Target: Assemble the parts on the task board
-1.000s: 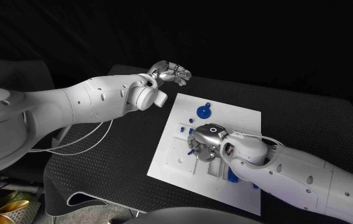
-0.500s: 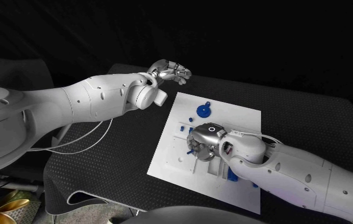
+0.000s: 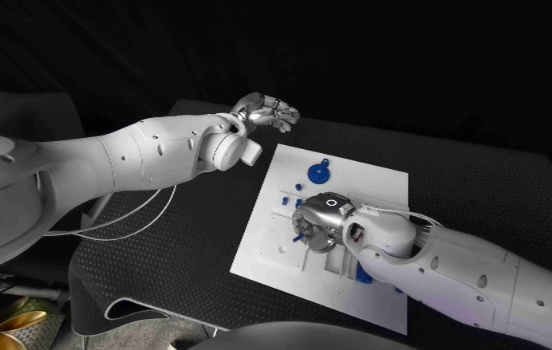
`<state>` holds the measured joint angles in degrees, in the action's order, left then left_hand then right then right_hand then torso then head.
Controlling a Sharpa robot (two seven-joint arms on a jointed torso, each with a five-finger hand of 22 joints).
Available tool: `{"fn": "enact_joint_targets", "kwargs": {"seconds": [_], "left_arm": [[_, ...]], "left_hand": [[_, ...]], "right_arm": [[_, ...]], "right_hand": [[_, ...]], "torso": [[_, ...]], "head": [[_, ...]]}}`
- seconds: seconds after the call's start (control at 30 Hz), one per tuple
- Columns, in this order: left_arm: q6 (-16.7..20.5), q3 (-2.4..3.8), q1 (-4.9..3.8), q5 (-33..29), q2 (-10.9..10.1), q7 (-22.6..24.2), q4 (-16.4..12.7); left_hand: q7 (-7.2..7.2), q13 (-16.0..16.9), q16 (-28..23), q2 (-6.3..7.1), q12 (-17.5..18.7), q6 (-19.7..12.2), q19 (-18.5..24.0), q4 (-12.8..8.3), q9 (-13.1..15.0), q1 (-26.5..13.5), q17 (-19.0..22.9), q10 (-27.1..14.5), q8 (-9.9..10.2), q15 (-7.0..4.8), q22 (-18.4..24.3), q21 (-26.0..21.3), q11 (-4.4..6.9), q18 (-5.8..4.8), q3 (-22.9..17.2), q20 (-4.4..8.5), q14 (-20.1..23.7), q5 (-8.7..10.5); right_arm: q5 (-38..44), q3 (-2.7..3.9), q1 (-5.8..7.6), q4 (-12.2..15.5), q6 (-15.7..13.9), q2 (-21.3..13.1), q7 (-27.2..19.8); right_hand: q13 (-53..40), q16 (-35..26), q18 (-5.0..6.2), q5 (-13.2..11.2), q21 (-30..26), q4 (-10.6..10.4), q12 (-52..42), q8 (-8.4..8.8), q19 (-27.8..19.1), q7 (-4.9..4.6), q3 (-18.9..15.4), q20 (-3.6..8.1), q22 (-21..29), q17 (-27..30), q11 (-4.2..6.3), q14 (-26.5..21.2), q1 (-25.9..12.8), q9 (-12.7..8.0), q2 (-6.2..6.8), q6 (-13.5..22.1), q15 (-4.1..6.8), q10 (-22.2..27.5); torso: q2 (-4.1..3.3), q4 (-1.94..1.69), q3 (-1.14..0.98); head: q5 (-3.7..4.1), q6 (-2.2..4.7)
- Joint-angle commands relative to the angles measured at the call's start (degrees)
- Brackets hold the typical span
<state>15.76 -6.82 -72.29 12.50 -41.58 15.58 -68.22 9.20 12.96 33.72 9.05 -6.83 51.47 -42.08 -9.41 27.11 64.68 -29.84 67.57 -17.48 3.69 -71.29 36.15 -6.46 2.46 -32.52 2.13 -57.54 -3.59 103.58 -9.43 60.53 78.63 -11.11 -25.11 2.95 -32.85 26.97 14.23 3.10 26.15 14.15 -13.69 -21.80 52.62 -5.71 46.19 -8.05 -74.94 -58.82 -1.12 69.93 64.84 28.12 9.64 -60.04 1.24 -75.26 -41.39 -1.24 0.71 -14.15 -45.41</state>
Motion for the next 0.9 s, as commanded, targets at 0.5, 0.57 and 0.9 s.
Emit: {"fn": "enact_joint_targets", "kwargs": {"seconds": [0.5, 0.57, 0.9], "left_arm": [[-2.43, -0.14, -0.18, -0.29, -0.95, -1.07, -0.98], [-2.75, -0.15, -0.17, -0.29, -1.24, -1.39, -1.14], [-7.48, -0.32, -0.15, 2.7, -3.44, -6.26, -2.5]], "left_hand": [[0.07, -0.27, -0.82, 0.48, 0.29, -0.59, -0.29, 1.24, -0.12, -0.77, -0.58, 0.38, -0.3, -0.03, -0.26, -0.49, -0.07, 0.29, 0.29, -0.09, -0.55, 0.07], [0.08, -0.31, -0.96, 0.58, 0.25, -0.66, -0.34, 1.66, -0.16, -1.16, -0.78, 0.54, -0.3, -0.06, -0.34, -0.57, 0.0, 0.31, 0.4, -0.07, -0.65, 0.08], [0.06, -0.64, -1.83, 1.36, 0.13, -0.84, -0.93, 5.1, -0.38, -4.37, -2.27, 1.38, -0.44, -0.36, -1.01, -0.96, 0.34, 0.45, 1.28, 0.21, -1.47, 0.3]], "right_arm": [[-3.39, 0.03, -0.2, 2.84, -6.39, -2.65, -0.49], [-3.85, 0.23, -0.2, 3.43, -6.72, -3.1, -0.5], [-5.15, 1.77, 0.19, 5.89, -7.07, -5.54, -0.31]], "right_hand": [[-0.96, 0.04, 0.77, -0.32, 0.96, -0.28, -0.42, -0.55, 0.98, 0.36, 1.12, 0.23, -1.29, -0.6, 0.4, 1.17, -0.2, 0.85, 0.14, -0.86, 0.2, -0.98], [-0.99, 0.03, 0.77, -0.32, 0.99, -0.28, -0.41, -0.56, 1.0, 0.37, 1.16, 0.24, -1.29, -0.62, 0.41, 1.21, -0.2, 0.87, 0.18, -0.87, 0.22, -1.0], [-1.1, -0.03, 0.77, -0.32, 1.08, -0.3, -0.37, -0.59, 1.06, 0.39, 1.29, 0.29, -1.28, -0.69, 0.44, 1.31, -0.19, 0.96, 0.29, -0.92, 0.25, -1.06]], "torso": [[0.02, 0.02, 0.0], [0.01, 0.03, 0.01], [0.01, 0.18, 0.03]], "head": [[0.25, 0.41], [0.27, 0.45], [0.71, 1.09]]}}
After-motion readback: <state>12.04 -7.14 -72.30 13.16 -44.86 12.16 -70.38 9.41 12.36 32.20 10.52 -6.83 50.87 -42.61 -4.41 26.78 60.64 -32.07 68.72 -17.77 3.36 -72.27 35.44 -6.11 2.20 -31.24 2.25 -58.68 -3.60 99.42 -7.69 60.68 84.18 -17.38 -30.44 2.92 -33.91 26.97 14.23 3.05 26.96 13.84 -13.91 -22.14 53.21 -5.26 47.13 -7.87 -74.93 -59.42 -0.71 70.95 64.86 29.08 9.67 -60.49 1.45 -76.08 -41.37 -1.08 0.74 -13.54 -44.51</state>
